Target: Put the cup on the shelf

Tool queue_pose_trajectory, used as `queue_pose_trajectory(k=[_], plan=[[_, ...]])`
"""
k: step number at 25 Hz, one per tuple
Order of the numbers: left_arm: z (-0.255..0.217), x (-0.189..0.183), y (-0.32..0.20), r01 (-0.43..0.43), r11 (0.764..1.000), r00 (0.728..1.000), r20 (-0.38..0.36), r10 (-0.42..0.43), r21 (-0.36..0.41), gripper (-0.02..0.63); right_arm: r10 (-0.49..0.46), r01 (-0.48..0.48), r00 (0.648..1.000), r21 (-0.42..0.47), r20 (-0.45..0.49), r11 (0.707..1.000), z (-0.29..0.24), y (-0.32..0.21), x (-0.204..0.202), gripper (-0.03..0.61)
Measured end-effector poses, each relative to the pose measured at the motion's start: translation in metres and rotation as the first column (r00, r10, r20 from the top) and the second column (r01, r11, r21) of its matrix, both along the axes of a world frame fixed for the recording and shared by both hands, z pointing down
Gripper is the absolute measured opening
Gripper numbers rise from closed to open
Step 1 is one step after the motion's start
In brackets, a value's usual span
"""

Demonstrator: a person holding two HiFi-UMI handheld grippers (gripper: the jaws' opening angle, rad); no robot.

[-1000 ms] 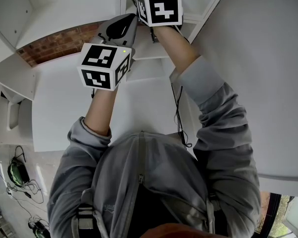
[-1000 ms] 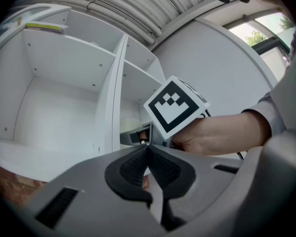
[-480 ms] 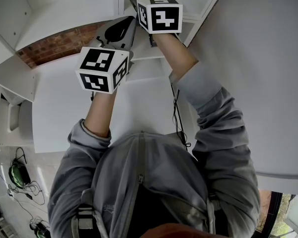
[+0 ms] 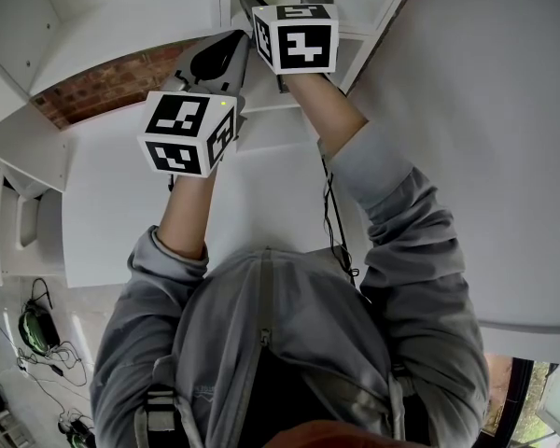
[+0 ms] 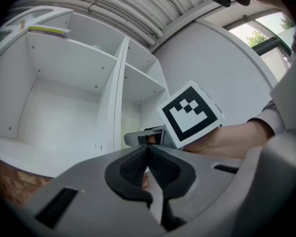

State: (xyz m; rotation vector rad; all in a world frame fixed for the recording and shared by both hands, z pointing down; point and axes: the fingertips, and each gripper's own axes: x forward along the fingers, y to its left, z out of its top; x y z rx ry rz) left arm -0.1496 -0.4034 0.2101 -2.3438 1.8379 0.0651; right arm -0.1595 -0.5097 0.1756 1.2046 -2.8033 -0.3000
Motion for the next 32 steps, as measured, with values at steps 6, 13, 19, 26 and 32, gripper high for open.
queue_pose_trajectory(k=[6, 13, 19, 26, 32], plan=[[0.000, -0.001, 0.003, 0.017, 1.000, 1.000, -0.003, -0.017, 0.006, 0.006, 0.003, -0.003, 1.000, 0.009, 0.019, 1.000, 0.002, 0.007, 0.005, 0.322], [-0.005, 0.000, 0.006, 0.047, 0.998, 0.999, 0.003, -0.047, 0.032, 0.006, 0.008, -0.010, 0.999, 0.028, 0.050, 1.000, 0.004, 0.018, 0.019, 0.321], [-0.004, -0.009, 0.011, 0.085, 0.995, 0.996, -0.007, -0.085, 0.049, 0.006, 0.005, -0.013, 0.995, 0.081, 0.102, 0.997, 0.000, 0.036, 0.027, 0.262], [-0.001, -0.005, 0.021, 0.098, 0.993, 0.995, -0.019, -0.097, 0.061, 0.006, -0.032, 0.011, 0.992, 0.162, 0.123, 0.987, 0.002, 0.069, 0.044, 0.079], [0.002, -0.008, 0.033, 0.138, 0.987, 0.990, -0.002, -0.138, 0.087, 0.006, -0.047, 0.020, 0.989, 0.187, 0.137, 0.982, 0.015, 0.090, 0.061, 0.038]])
